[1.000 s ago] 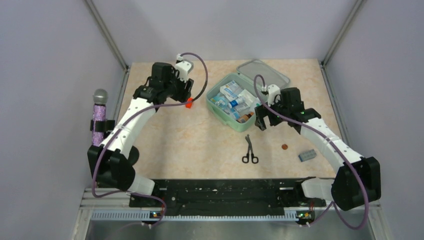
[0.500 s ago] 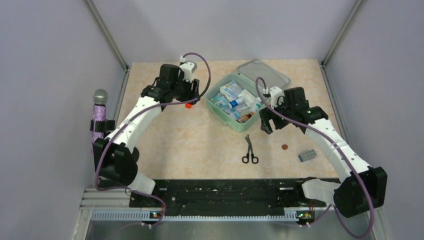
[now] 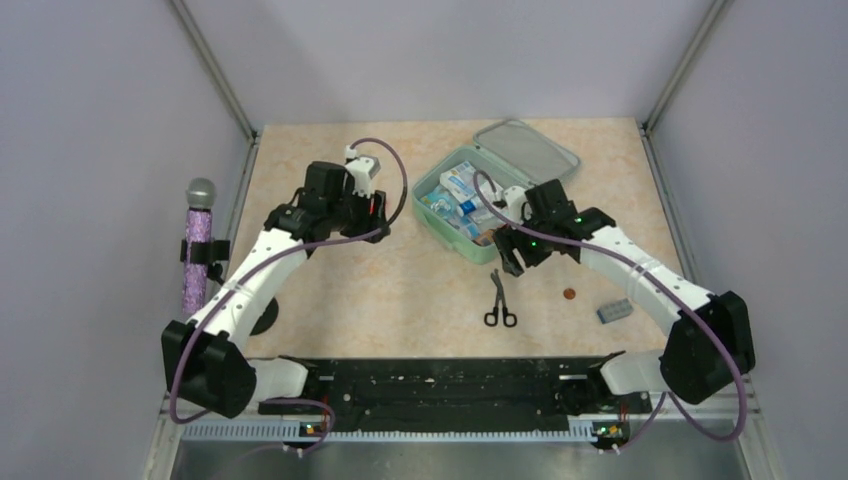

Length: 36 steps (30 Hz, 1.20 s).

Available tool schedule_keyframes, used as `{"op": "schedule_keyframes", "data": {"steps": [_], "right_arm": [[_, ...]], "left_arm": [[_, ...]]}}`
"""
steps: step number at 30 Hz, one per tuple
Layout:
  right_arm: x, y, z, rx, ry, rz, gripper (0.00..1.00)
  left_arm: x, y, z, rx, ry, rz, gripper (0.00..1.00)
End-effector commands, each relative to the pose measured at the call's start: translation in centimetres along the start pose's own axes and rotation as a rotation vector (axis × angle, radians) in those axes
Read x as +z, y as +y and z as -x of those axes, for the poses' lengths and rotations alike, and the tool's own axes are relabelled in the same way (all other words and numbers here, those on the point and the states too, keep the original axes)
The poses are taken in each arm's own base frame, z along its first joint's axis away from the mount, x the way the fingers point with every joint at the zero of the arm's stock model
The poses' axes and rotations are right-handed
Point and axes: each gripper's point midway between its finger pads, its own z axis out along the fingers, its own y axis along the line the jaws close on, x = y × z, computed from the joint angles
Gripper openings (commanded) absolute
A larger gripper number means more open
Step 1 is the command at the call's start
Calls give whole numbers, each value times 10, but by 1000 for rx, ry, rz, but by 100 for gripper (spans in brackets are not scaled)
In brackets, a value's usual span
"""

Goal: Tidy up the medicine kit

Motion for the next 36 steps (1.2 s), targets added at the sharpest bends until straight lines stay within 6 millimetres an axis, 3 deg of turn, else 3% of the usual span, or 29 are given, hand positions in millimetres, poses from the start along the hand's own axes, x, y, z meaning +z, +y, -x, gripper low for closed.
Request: {"op": "schedule_keyframes", "data": {"steps": [1,6,9,13,17,22,29,36], "right_arm": [[13,6,21,8,-22,-74,69],[38,38,6,-3,69,-60,66],[49,34,-1,52,102,-170,65],[57,17,4,131,97,-323,52],[69,28,10,138,97,-306,50],[82,41,3,126,125,-265,50],[92,38,-8,123,153,-287,50],[105,40,-13,122,167,-271,42]], "left_arm": [[-17,13,3,39,-34,84,61],[-22,27,3,30,-21,151,61],[-24,31,12,-42,-68,149,61],[-30,39,24,-103,-111,151,61],[-32,46,30,-110,-125,170,61],[-34,48,36,-120,-139,168,61],[-34,50,36,-124,-138,172,61],[-34,52,37,-131,-138,172,61]]}}
